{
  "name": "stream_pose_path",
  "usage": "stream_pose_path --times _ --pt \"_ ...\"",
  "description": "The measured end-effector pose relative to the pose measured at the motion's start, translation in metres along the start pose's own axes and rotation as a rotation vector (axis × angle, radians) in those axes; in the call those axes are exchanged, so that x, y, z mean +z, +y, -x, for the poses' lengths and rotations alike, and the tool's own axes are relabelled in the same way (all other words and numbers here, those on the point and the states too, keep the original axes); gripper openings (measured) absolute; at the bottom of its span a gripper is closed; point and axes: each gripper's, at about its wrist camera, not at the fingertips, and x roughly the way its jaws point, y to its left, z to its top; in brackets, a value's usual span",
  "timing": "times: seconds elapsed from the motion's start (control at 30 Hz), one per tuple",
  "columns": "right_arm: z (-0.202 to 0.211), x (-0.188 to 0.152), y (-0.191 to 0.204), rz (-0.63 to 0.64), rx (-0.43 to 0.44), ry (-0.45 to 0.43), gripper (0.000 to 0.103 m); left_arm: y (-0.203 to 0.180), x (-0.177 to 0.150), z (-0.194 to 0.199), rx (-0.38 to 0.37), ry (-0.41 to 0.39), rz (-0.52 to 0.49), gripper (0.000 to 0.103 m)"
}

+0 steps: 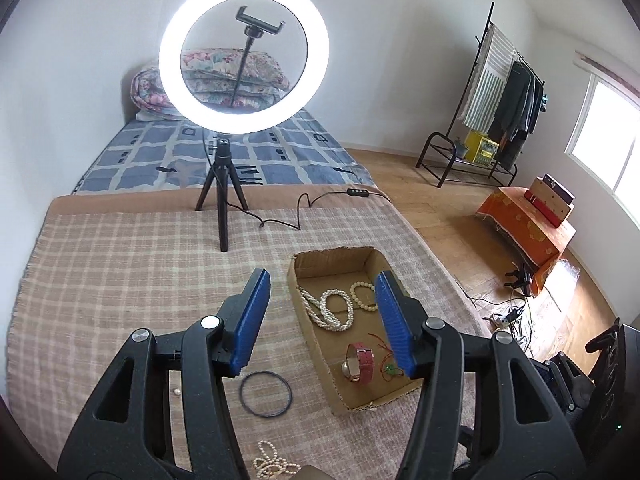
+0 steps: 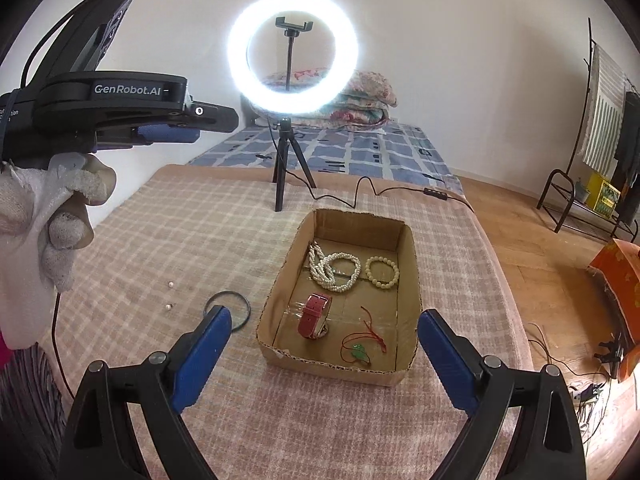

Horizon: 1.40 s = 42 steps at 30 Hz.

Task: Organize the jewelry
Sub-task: 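Withdraw the left tool toward a pearl earring while the right tool moves to the small pearl strand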

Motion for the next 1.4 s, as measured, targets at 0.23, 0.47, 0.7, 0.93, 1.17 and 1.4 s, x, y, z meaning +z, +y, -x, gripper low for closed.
stream_pose_path --times 0.23,0.47,0.7,0.93,1.17,1.4 --pt "0.025 0.002 0.026 0.026 0.027 -0.057 0.096 0.041 -0.005 0.049 0.041 -0.024 0.024 0.056" --pt "0.039 0.0 0.052 0.03 0.093 -0.084 0.095 0.085 -0.021 0.081 0.092 -0.022 0.056 0.056" --pt "0.028 -0.006 0.077 0.082 0.131 -0.044 0.094 0.114 -0.05 0.086 0.101 0.023 0.079 0.056" --pt "0.0 -0.025 0.096 0.13 0.193 0.05 0.085 0.126 -0.083 0.053 0.057 0.128 0.09 0.056" --pt "-0.036 -0.046 0.117 0.209 0.267 0.151 0.082 0.138 -0.113 0.013 0.012 0.23 0.128 0.049" --pt "-0.077 -0.064 0.129 0.261 0.306 0.25 0.081 0.143 -0.141 -0.024 0.016 0.323 0.113 0.049"
